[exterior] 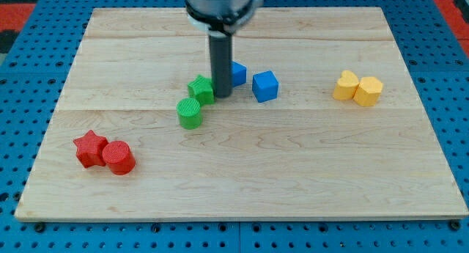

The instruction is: Move the green circle along with green star up

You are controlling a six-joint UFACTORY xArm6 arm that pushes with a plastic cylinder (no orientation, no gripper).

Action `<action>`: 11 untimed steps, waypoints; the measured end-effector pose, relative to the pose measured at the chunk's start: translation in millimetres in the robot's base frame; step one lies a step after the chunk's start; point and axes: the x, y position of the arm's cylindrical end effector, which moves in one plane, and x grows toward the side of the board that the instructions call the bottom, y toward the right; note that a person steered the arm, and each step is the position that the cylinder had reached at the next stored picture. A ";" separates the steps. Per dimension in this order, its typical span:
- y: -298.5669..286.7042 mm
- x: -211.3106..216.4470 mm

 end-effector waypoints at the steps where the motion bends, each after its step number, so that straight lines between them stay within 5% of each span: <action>1: -47.2 0.1; 4: 27.1 115.8; 7: -67.2 127.8; 11: -73.0 -16.2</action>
